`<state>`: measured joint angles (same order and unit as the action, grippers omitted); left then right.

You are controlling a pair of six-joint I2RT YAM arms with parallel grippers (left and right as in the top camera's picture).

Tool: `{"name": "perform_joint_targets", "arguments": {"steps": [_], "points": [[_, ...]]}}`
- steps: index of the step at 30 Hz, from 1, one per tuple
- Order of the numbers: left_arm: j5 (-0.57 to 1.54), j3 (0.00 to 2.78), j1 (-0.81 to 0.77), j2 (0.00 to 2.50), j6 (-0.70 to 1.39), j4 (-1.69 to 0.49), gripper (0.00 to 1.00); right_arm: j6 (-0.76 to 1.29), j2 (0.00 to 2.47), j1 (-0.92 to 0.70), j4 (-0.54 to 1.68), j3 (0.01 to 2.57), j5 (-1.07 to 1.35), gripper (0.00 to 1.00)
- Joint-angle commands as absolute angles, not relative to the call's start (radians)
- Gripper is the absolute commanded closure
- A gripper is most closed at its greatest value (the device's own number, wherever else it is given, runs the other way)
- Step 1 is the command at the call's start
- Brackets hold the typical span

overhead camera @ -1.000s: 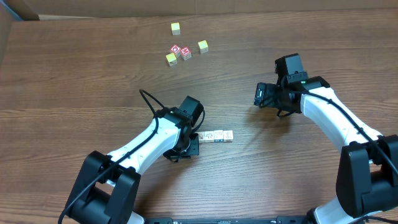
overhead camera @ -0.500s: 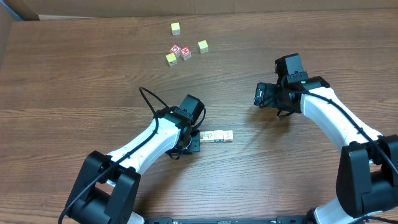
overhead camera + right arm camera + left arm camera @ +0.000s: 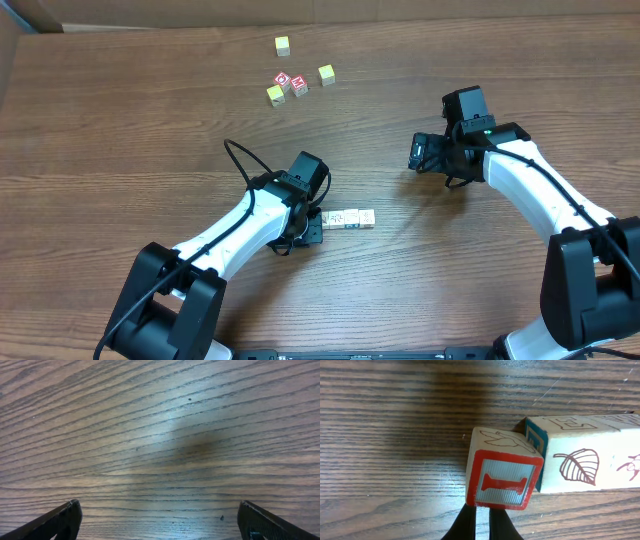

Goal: Flip 5 blocks

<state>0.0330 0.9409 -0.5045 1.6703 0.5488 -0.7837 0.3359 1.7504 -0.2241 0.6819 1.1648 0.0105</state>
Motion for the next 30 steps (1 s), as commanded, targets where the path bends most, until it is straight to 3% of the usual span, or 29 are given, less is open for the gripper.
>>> {"name": "perform_joint_targets", "arguments": {"steps": [1,20,30], "points": [[0.02,0.937,-0.511,1.674,0.553,-0.782,0.96,0.328,1.744,-0.225,0.679,1.179,0.001,0.0],[0.092,1.009,-0.511,1.673,0.554,-0.838,0.96,0.328,1.744,-0.225,0.679,1.179,0.001,0.0],[-0.094,1.08,-0.509,1.674,0.539,-0.976,0.96,0.328,1.743,-0.225,0.679,1.179,0.001,0.0]]}}
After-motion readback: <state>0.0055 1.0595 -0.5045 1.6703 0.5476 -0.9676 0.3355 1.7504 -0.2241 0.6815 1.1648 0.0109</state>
